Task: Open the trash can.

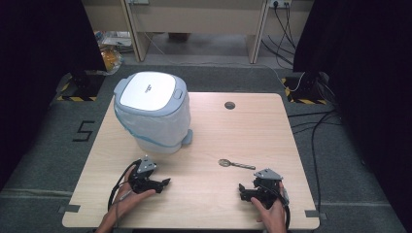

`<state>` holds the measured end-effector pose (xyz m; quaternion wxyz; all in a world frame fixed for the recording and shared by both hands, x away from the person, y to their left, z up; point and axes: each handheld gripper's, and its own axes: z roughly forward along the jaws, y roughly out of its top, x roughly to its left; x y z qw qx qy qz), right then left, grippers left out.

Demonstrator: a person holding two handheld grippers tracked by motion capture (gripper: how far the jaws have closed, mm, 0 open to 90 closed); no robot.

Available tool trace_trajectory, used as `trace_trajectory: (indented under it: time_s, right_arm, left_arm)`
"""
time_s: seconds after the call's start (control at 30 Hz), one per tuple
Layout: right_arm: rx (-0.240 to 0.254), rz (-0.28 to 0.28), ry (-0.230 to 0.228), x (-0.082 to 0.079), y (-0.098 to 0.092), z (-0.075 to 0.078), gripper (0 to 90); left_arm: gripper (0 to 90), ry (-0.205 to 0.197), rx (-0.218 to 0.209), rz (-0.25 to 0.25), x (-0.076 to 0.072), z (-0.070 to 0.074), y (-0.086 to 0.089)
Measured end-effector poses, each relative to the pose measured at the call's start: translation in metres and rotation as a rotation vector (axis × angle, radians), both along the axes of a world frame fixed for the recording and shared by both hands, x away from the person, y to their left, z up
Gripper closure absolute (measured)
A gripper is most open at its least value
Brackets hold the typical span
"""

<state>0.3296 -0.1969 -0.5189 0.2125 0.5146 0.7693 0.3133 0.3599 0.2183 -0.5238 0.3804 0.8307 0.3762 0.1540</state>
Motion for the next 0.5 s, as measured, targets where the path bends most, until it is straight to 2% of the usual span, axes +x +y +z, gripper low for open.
trace_trajectory:
  time_s: [0.27, 0.3, 0.37, 0.43, 0.5]
  right_arm:
    - [-0.002, 0.002, 0.0, 0.0007, -0.0003, 0.0001, 0.3]
    - [-0.003, 0.002, -0.001, 0.0008, -0.0003, 0.0001, 0.3]
    - [-0.002, 0.002, 0.0, 0.0008, -0.0003, 0.0001, 0.3]
    - [-0.002, 0.002, -0.001, 0.0008, -0.0003, 0.0001, 0.3]
    - [-0.003, 0.003, -0.001, 0.0008, -0.0003, 0.0001, 0.3]
  left_arm:
    - [16.5, -0.016, -0.006, -0.004, -0.0014, 0.0005, -0.0001]
    - [16.1, -0.019, -0.013, -0.002, -0.0017, 0.0008, -0.0003]
    - [15.8, -0.016, -0.056, 0.009, -0.0027, 0.0014, -0.0019]
    - [15.6, -0.017, -0.078, 0.003, -0.0042, 0.0023, -0.0045]
    - [15.1, -0.036, -0.087, -0.004, -0.0058, 0.0044, -0.0083]
